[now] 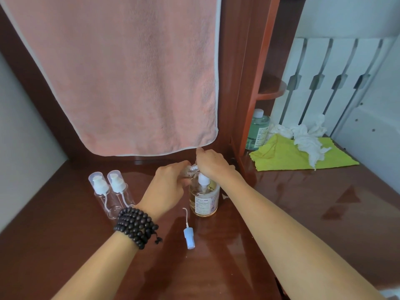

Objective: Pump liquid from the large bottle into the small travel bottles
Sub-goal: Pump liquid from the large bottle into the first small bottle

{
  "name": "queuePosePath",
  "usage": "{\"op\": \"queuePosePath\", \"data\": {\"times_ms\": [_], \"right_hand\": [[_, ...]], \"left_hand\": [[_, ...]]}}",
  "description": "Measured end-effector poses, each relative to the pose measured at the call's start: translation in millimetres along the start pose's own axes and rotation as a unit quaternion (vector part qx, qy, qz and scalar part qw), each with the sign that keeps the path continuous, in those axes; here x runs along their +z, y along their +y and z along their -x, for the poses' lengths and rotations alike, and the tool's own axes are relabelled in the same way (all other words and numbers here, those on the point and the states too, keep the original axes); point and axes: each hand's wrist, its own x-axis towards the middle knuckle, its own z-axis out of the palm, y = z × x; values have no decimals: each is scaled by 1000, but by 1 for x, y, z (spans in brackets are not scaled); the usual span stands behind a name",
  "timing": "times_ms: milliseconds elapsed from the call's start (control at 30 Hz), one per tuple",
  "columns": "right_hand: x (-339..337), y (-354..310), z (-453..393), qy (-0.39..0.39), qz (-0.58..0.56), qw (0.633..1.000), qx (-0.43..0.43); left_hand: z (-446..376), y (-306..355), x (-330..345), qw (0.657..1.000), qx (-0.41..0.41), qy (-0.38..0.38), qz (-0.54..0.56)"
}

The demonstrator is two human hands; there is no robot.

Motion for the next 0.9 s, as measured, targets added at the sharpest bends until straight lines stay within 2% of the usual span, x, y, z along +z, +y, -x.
{"op": "queuePosePath", "data": {"times_ms": [200, 400, 633, 900], "right_hand": [[5, 2, -2, 10, 23, 1000, 8], [-4, -5, 3, 14, 6, 999, -44], [3, 2, -2, 21, 28, 999, 5], [1, 1, 4, 11, 29, 999, 17]], "left_hand": [[4, 0, 3, 1000, -23, -11, 13], [1, 5, -7, 999, -24, 0, 23], [2, 1, 1, 999, -30, -7, 14], [6, 3, 0, 999, -36, -6, 19]]}}
